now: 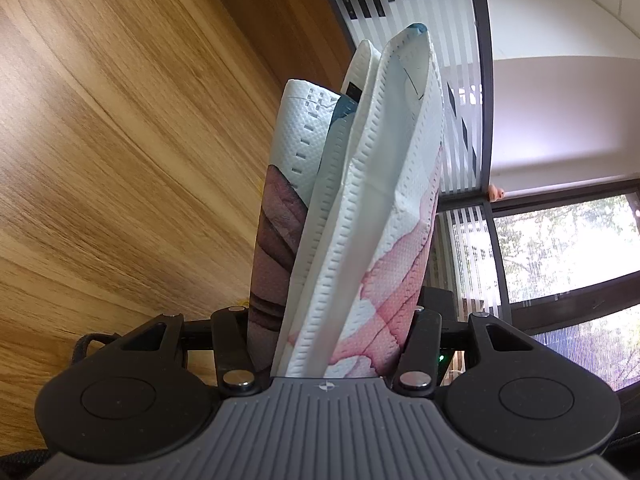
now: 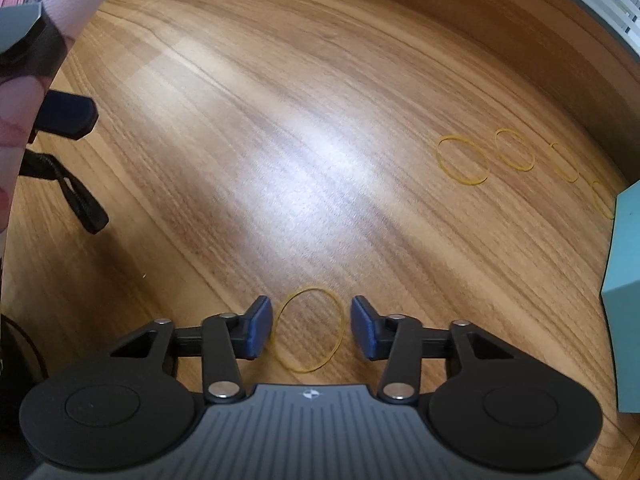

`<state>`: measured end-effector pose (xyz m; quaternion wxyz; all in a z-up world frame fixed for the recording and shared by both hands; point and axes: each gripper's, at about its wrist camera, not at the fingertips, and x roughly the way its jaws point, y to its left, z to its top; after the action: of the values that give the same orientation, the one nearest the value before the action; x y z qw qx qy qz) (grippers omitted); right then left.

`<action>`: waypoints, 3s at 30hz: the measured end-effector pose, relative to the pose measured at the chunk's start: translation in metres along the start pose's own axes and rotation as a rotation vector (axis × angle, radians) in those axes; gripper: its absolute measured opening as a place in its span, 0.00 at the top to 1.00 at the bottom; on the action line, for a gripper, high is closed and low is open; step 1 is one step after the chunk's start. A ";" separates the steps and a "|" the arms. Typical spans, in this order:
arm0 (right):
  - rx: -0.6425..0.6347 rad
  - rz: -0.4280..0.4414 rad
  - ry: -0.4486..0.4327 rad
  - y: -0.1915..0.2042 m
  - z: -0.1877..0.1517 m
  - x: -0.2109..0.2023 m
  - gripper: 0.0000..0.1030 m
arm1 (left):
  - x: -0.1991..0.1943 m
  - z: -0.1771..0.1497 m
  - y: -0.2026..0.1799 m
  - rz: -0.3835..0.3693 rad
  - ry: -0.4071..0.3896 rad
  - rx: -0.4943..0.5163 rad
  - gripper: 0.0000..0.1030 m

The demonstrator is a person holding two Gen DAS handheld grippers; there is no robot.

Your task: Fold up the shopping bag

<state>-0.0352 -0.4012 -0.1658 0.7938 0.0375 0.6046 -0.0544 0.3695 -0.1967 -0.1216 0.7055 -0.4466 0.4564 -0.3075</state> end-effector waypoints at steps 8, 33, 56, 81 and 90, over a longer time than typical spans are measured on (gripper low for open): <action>0.056 0.006 -0.007 -0.011 0.001 -0.002 0.99 | 0.016 -0.001 0.010 0.002 0.004 0.003 0.51; -0.040 0.048 -0.005 0.015 -0.001 0.000 0.56 | 0.033 -0.011 0.018 0.002 -0.010 0.000 0.51; 0.090 0.066 -0.031 -0.013 -0.006 0.006 0.95 | 0.012 -0.007 0.001 0.010 -0.001 0.008 0.51; 0.256 0.449 -0.306 -0.044 0.020 -0.157 0.98 | 0.033 -0.003 -0.032 -0.182 0.080 0.035 0.50; 0.198 0.555 -0.279 -0.029 0.035 -0.180 0.98 | 0.043 -0.009 -0.028 -0.318 0.056 -0.006 0.44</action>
<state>-0.0533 -0.4266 0.0171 0.8461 0.2703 0.4482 0.1010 0.3771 -0.2478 -0.1138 0.6337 -0.5067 0.4003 -0.4260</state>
